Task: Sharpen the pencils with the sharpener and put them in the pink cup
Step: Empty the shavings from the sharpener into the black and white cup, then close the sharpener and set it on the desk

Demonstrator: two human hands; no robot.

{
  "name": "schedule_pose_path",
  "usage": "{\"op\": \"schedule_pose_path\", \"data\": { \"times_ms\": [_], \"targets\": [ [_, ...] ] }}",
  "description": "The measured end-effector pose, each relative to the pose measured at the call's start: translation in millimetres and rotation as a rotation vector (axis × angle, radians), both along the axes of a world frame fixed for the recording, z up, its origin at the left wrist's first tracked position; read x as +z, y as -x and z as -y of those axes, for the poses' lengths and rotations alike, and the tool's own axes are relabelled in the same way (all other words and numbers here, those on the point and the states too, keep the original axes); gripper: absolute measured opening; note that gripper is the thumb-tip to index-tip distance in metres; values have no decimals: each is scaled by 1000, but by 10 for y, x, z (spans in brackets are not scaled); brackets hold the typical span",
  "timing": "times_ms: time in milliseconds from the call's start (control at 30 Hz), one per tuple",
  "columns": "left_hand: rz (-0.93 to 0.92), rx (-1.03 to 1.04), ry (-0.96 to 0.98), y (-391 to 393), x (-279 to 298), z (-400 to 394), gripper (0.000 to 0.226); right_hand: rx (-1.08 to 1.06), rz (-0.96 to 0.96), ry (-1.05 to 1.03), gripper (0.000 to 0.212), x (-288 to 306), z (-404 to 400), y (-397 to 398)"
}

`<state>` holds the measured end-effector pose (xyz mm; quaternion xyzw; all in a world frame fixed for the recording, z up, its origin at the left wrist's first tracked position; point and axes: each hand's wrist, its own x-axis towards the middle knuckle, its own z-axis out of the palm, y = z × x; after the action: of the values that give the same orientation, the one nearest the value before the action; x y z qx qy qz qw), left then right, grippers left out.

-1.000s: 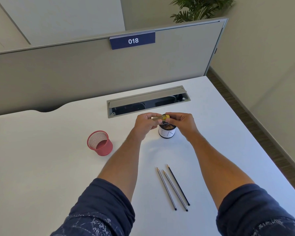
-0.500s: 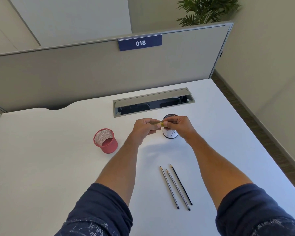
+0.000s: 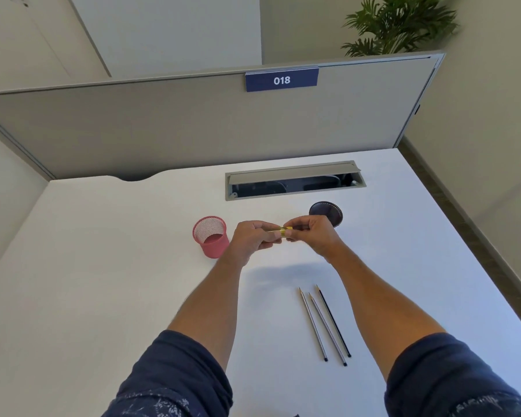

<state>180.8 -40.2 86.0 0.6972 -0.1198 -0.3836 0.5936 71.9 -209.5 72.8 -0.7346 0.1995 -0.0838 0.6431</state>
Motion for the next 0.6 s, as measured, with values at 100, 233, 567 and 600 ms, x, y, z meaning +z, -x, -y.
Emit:
{"op": "schedule_pose_path", "data": {
  "times_ms": [100, 233, 567, 600],
  "targets": [
    [-3, -5, -33, 55, -65, -171, 20, 60, -31, 20, 26, -73, -168, 50],
    [-23, 11, -105, 191, -192, -366, 22, 125, -98, 62, 28, -152, -353, 115],
    [136, 37, -278, 564, -511, -676, 18, 318, -261, 291, 35, -267, -642, 193],
    [145, 49, -301, 598, -544, -696, 16, 304, -261, 275, 36, -286, -671, 202]
  ]
}}
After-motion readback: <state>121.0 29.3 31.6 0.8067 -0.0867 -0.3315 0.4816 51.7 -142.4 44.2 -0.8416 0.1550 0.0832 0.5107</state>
